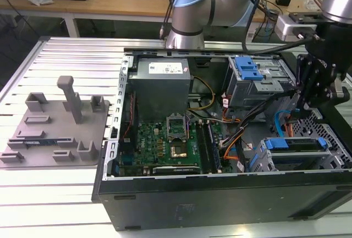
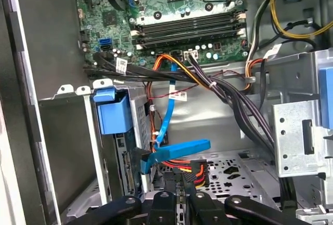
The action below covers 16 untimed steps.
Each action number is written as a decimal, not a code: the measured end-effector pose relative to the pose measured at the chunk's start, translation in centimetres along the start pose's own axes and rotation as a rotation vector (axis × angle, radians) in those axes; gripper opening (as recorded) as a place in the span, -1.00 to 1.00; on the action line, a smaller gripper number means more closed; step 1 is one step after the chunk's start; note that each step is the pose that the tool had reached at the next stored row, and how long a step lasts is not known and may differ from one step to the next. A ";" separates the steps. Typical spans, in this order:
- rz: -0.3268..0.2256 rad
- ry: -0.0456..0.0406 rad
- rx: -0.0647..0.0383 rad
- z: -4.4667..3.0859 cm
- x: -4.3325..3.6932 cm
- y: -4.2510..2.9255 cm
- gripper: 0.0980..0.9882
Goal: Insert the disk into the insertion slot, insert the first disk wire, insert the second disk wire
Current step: 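Insert the first disk wire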
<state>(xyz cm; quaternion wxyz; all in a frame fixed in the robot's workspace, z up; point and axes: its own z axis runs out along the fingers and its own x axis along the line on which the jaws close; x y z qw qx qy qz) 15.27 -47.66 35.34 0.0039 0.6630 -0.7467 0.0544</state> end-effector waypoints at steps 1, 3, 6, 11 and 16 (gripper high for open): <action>0.001 -0.0154 -0.005 0.01 0.31 -0.03 -0.84; 0.002 -0.0335 -0.013 0.04 0.70 -0.08 -0.84; 0.002 -0.0491 -0.030 0.08 1.13 -0.28 -0.84; -0.002 -0.0461 -0.065 0.17 1.40 -1.45 -0.84; -0.007 -0.0426 -0.097 0.24 1.43 -2.20 -0.84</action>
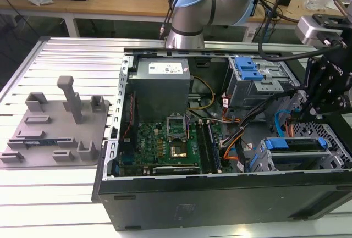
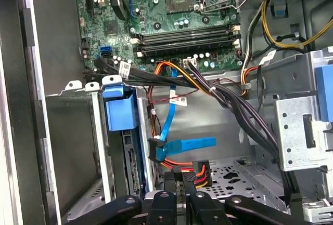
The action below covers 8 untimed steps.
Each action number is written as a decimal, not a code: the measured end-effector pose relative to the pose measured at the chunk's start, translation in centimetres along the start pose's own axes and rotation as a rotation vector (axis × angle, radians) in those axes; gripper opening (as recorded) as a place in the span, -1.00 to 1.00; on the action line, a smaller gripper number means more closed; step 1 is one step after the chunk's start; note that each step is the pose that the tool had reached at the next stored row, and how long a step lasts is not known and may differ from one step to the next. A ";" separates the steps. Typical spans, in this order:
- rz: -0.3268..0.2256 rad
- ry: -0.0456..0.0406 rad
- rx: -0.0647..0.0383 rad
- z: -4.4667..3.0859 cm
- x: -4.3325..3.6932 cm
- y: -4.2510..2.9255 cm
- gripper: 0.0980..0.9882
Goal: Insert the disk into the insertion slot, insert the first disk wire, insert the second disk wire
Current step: 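Insert the first disk wire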
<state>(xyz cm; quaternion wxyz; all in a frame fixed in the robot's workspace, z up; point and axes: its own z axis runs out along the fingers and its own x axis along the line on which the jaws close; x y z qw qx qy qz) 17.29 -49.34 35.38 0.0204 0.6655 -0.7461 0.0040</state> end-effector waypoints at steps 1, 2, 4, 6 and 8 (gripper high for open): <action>0.000 0.0000 0.000 0.00 0.00 0.00 -0.84; 0.000 0.0000 0.000 0.00 0.00 0.00 -0.84; 0.000 0.0020 0.000 0.00 0.01 -0.01 -0.84; 0.000 0.0115 0.001 0.00 0.03 -0.01 -0.84; -0.025 0.0351 0.005 0.01 0.04 -0.02 -0.84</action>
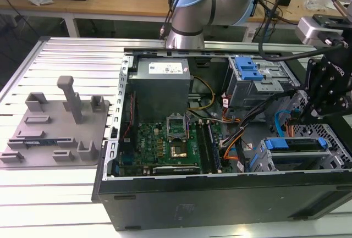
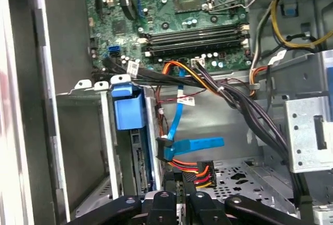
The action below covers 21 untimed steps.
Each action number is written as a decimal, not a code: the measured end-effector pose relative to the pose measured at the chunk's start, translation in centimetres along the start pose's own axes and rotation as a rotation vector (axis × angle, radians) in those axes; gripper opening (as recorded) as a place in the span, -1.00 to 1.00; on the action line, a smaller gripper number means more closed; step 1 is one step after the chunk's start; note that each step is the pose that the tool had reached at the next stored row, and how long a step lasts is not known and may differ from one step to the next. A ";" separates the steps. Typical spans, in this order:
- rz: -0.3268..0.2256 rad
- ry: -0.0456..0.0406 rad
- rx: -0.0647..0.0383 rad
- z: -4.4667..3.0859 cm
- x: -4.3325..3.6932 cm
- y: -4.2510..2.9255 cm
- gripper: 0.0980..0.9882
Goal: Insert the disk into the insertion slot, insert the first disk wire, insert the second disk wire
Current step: 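Insert the first disk wire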
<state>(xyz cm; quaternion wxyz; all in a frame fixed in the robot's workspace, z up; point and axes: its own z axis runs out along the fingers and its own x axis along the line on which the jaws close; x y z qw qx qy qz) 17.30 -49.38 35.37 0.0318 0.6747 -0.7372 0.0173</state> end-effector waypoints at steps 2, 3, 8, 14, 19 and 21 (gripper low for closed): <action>-0.047 0.0010 0.003 0.00 0.00 0.00 -0.84; -0.070 0.0013 0.005 0.00 0.00 0.00 -0.84; -0.069 0.0014 0.005 0.02 0.24 -0.02 -0.84; -0.068 -0.0034 0.005 0.11 1.52 -0.13 -0.84; -0.068 -0.0298 0.003 0.14 2.11 -0.18 -0.84; -0.068 -0.0412 0.003 0.15 2.18 -0.19 -0.84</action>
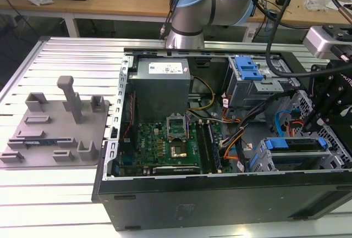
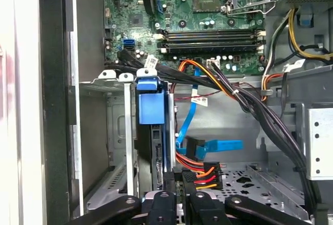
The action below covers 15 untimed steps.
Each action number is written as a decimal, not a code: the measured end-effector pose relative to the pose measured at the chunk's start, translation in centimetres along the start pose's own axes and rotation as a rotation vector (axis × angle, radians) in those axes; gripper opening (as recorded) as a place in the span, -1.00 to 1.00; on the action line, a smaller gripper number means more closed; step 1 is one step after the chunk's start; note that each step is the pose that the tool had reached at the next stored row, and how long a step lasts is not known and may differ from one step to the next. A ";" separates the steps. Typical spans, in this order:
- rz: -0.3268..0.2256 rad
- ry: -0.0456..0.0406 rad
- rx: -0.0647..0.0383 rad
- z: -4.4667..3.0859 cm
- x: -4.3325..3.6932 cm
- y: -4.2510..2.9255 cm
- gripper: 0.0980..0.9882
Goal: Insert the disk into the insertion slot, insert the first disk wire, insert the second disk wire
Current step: 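Insert the first disk wire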
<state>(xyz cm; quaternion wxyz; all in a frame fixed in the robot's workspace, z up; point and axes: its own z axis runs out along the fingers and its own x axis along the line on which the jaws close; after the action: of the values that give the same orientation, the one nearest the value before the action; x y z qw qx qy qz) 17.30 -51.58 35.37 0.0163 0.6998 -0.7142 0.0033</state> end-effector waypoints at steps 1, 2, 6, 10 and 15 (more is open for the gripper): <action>0.000 -0.0001 0.000 0.00 0.00 0.00 -0.84; 0.000 -0.0001 0.000 0.00 0.00 0.00 -0.84; 0.009 -0.0003 0.000 0.00 -0.14 0.02 -0.84; 0.014 -0.0003 0.000 0.00 -0.34 0.02 -0.84; 0.014 -0.0001 0.000 0.00 -0.16 0.01 -0.84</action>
<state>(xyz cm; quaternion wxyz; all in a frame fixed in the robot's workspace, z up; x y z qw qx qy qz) 17.29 -51.42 35.37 0.0163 0.6947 -0.7191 0.0033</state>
